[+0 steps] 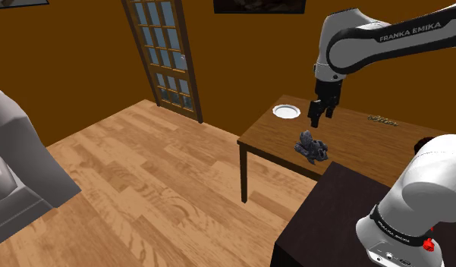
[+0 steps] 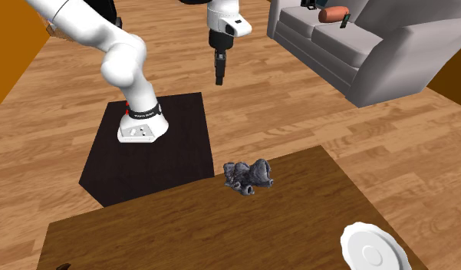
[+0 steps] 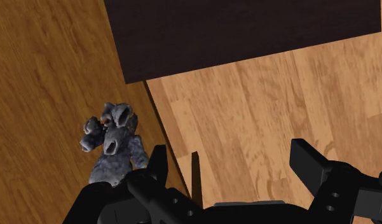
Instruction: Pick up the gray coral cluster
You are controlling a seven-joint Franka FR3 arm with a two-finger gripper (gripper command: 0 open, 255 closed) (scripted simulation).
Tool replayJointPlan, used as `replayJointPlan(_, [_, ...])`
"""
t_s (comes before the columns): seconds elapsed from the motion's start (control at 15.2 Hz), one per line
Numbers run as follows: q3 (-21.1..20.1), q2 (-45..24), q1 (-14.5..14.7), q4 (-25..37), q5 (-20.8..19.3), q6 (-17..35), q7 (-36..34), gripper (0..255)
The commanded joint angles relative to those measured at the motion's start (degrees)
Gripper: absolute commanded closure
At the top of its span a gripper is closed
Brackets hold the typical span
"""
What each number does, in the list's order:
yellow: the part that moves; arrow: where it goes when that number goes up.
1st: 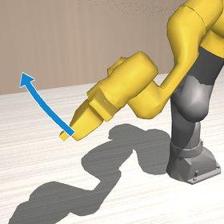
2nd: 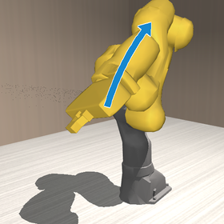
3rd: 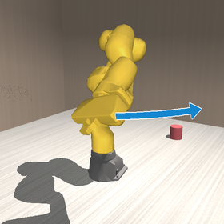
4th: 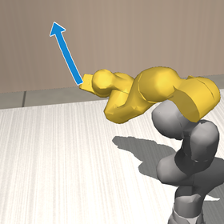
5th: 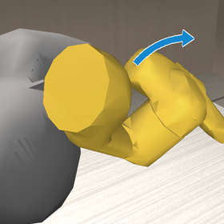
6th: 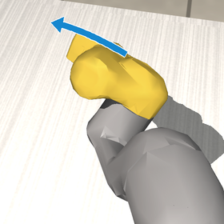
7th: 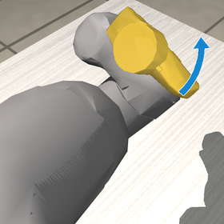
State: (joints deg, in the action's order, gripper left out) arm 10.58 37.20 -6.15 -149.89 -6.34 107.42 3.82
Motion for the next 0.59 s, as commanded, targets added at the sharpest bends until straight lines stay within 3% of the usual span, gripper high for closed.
replayJointPlan(0.0, [1.6,-2.7,-0.7,-0.8,-1.1,3.9,1.4,0])
replayJointPlan(0.53, [8.4,-16.5,-3.1,-2.4,-4.1,20.7,7.5,0])
